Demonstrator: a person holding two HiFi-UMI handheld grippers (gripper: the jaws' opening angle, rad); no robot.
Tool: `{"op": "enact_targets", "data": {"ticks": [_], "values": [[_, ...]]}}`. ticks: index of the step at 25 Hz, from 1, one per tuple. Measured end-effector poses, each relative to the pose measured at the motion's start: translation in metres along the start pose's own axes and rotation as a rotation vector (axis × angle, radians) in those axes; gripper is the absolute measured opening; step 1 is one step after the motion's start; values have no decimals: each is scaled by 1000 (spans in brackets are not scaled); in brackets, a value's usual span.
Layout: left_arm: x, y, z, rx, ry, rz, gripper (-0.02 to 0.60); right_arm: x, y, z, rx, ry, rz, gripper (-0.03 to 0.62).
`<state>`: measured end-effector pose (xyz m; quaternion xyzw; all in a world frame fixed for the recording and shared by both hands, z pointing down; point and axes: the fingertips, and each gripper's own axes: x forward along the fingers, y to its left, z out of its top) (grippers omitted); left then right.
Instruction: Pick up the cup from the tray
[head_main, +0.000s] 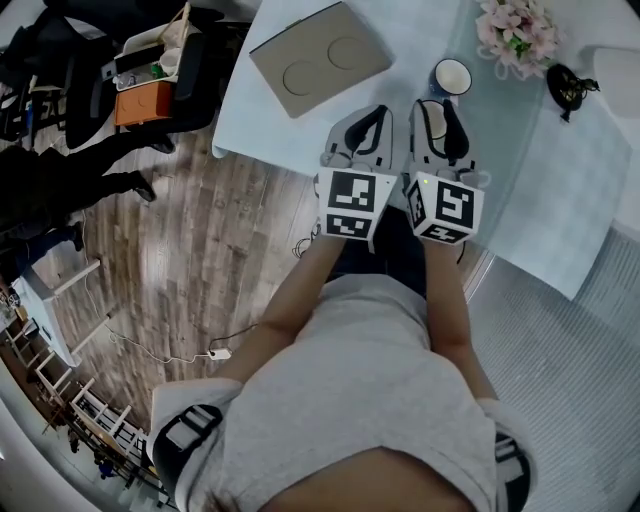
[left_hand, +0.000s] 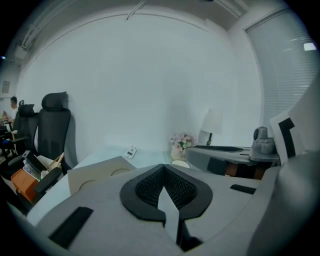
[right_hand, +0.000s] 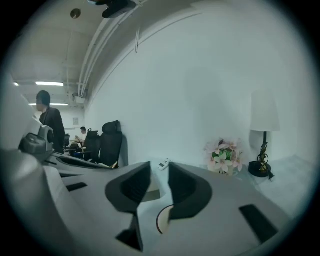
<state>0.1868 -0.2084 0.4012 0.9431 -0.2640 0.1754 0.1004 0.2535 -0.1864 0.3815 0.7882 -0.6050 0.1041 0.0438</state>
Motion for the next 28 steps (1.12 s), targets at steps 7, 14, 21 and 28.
{"op": "enact_targets", "data": {"ticks": [7, 14, 21, 28], "values": [[-11, 13, 21, 7, -58, 62, 5, -4, 23, 28, 20, -47, 70, 9], [-15, 22, 41, 15, -99, 91, 5, 0, 32, 39, 25, -47, 103, 9], [-12, 15, 50, 34, -106, 83, 5, 1, 25, 39, 42, -32, 107, 8], [-8, 5, 47, 47, -89, 62, 5, -1, 18, 36, 55, -24, 98, 8]]}}
